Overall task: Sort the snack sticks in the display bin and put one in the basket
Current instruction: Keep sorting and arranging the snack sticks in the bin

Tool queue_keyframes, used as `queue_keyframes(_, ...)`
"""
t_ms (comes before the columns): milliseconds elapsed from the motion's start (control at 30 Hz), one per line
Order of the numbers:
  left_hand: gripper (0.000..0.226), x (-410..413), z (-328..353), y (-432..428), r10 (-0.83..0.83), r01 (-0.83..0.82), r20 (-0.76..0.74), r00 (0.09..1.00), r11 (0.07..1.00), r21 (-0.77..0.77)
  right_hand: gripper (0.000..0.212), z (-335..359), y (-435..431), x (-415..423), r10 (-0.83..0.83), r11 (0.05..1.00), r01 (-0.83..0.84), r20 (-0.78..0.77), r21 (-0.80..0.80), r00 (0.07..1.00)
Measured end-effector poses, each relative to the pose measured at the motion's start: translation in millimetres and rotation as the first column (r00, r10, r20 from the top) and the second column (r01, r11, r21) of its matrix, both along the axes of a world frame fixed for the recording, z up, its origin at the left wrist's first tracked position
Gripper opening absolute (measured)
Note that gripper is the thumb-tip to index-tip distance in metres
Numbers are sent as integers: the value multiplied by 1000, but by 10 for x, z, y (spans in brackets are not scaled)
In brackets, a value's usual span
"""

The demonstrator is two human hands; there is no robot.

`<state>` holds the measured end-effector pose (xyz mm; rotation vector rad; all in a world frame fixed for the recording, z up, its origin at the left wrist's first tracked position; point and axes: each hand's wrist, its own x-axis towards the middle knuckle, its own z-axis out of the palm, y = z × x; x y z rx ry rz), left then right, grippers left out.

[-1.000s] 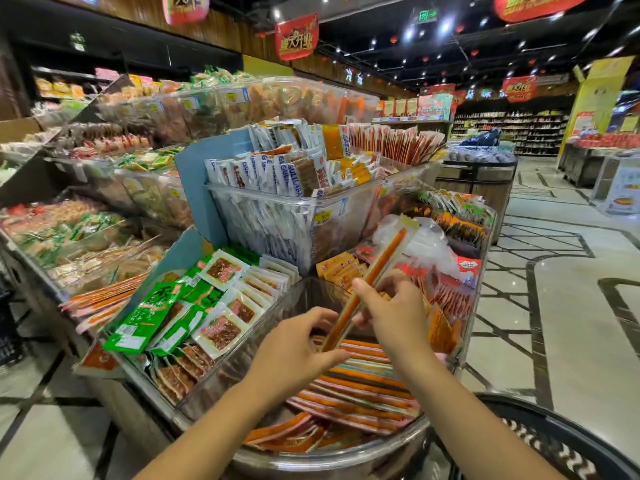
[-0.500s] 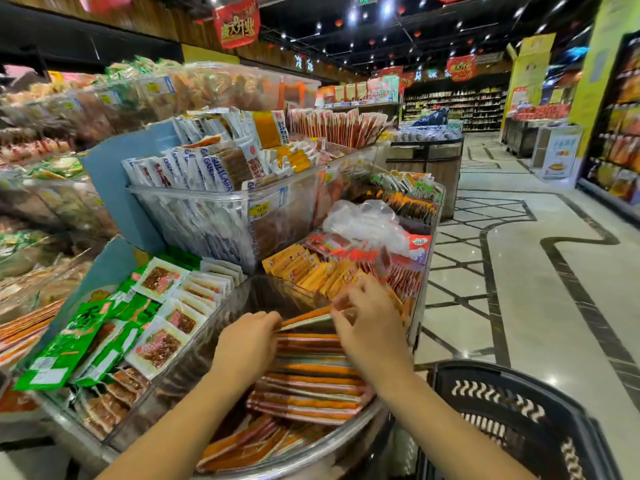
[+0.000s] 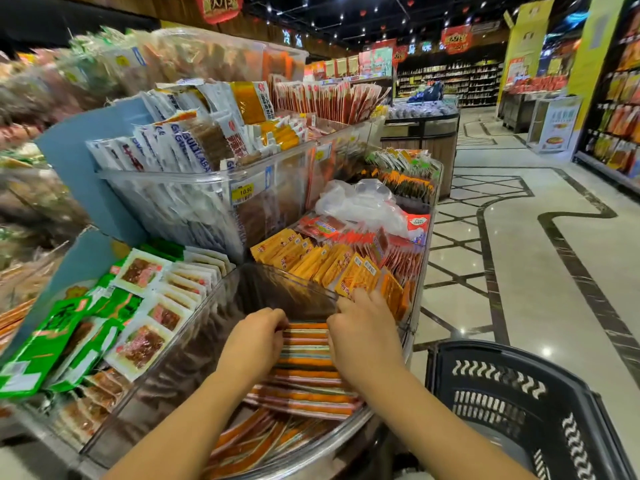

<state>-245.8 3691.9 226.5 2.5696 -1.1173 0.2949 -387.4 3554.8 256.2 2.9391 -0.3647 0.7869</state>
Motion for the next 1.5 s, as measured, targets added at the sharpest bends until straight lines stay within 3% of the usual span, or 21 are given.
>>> queue_keyframes(200,34,-44,30,74,-49,51,-43,998,997,52,15,42,9,-56,37,999,-35,-38,31,999)
queue_keyframes(367,21,-102,361,286,-69,83,191,979,994,-70,15,36,9,-54,22,999,-20,-33,51,999)
queue_keyframes(467,20,-49,562,530,-53,103,379,924,988,-114,22,46,-5,-63,35,997,-33,-35,65,999)
queue_keyframes(567,19,70,689,831,-1,86,466,885,984,-159,27,66,-1,-62,30,996,-25,-49,87,998)
queue_keyframes(700,33,208,582,1155,103,-52,360,927,987,-149,32,100,-2,-64,17,999,-13,-89,50,996)
queue_keyframes(967,43,227,450,1230,158,-110,174,972,961,-255,25,123,80,-19,63,995,-73,-142,-64,988)
queue_keyframes(1067,41,228,441,1230,167,-117,170,971,956,-269,31,199,317,67,183,979,-201,-300,-29,936)
queue_keyframes(1200,44,214,443,1235,165,-114,156,974,951,-288,28,216,727,313,323,932,-361,-364,-40,874)
queue_keyframes(1367,42,230,418,1239,162,-110,157,974,949,-296,27,-79,1174,589,594,799,-458,-625,390,506)
queue_keyframes(1500,43,239,406,1236,161,-105,165,973,946,-308,26,-181,1259,611,601,784,-480,-676,393,427)
